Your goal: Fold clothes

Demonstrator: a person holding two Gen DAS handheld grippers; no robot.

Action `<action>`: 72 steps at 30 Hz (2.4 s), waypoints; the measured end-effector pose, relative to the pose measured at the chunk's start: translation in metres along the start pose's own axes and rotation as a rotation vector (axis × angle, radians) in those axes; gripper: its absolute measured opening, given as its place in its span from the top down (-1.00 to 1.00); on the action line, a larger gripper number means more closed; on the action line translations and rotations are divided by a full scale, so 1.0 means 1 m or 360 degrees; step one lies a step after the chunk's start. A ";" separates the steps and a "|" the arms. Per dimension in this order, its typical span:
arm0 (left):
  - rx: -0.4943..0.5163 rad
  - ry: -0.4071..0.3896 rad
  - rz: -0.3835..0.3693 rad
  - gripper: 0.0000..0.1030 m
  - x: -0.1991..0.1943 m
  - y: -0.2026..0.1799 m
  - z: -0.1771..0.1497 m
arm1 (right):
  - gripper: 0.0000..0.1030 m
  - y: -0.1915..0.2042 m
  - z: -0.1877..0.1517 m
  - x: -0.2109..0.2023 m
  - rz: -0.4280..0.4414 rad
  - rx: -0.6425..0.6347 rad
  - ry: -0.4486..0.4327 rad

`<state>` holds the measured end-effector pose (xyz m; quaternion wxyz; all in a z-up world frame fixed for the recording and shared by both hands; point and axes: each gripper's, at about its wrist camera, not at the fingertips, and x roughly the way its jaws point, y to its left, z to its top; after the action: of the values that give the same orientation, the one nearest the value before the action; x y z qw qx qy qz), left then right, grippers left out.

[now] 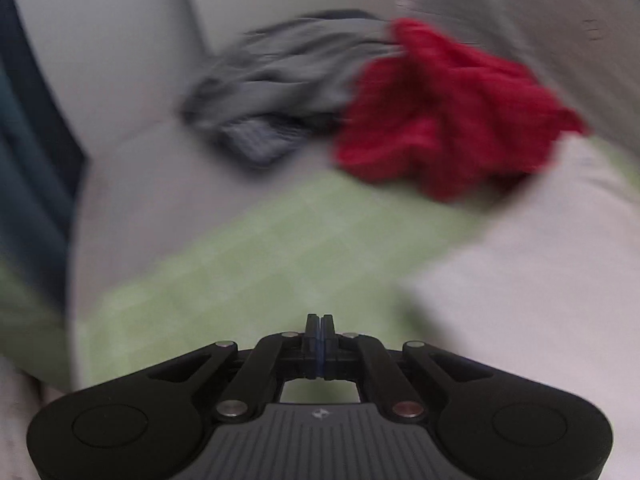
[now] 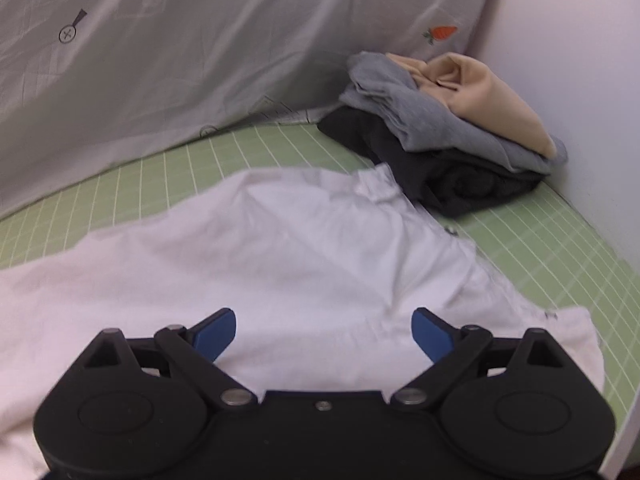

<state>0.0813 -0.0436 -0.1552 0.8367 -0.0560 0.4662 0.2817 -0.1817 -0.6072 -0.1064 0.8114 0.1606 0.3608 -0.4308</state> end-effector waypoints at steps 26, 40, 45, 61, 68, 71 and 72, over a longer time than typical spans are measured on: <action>-0.0245 0.0193 -0.0556 -0.25 -0.015 -0.035 0.003 | -0.20 0.010 0.119 0.193 -0.0170 0.0565 0.0356; -0.0015 0.0006 -0.0268 0.93 -0.016 -0.051 0.007 | 0.84 0.038 0.150 0.198 0.0000 0.0453 0.0167; -0.0090 0.0005 -0.0240 0.93 -0.004 -0.042 0.020 | 0.84 0.072 0.173 0.213 0.0039 0.0440 0.0112; 0.0158 -0.0006 -0.0582 0.31 -0.045 -0.061 0.027 | -0.55 0.141 0.121 0.143 0.0201 -0.0339 -0.0070; 0.0526 0.0030 -0.0829 0.22 -0.047 -0.139 0.027 | -0.53 0.224 0.056 0.081 0.0535 -0.0631 -0.0143; 0.0662 0.0016 -0.0870 0.21 -0.045 -0.166 0.022 | -0.50 0.254 0.039 0.080 0.0545 -0.0721 -0.0044; 0.0677 0.0021 -0.0878 0.21 -0.044 -0.171 0.021 | -0.50 0.259 0.038 0.081 0.0528 -0.0691 -0.0009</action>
<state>0.1687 -0.1967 -0.1368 0.8713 -0.0060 0.4872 -0.0589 0.0756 -0.5267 -0.1522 0.8873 0.0385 0.4113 -0.2050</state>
